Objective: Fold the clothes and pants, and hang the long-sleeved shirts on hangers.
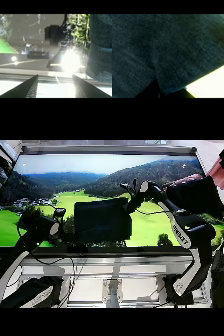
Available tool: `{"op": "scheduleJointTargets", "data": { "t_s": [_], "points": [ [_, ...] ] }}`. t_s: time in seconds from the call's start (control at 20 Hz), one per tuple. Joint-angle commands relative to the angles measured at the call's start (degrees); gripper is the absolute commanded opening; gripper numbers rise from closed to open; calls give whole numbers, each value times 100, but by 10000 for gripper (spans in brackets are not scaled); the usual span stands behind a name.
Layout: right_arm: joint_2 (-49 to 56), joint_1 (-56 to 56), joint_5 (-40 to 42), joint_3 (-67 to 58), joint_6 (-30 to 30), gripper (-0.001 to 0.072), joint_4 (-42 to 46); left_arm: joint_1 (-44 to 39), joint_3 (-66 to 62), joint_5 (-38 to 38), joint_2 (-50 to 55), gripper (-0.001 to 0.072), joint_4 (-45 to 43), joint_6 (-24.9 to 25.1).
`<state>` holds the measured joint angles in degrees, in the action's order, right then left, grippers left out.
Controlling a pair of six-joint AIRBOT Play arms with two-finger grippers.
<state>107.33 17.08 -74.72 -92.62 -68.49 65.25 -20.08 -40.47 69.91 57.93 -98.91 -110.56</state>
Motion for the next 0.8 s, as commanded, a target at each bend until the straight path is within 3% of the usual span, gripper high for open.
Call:
{"op": "scheduleJointTargets", "data": {
  "t_s": [0.0,0.15,0.5,0.75],
  "points": [
    [-140,-258,-1353,-170,-623,23,778,7,74,17,-31,492,-4,-4],
    [-667,-953,-1967,133,-940,23,1574,7,72,17,-31,492,-4,-4],
    [-2697,-3733,-1296,2857,-1156,23,2579,7,72,17,-31,492,-4,-4],
    [-3099,-5604,-1261,3716,-1189,23,2756,7,72,17,-31,492,-4,-4]
  ]
}}
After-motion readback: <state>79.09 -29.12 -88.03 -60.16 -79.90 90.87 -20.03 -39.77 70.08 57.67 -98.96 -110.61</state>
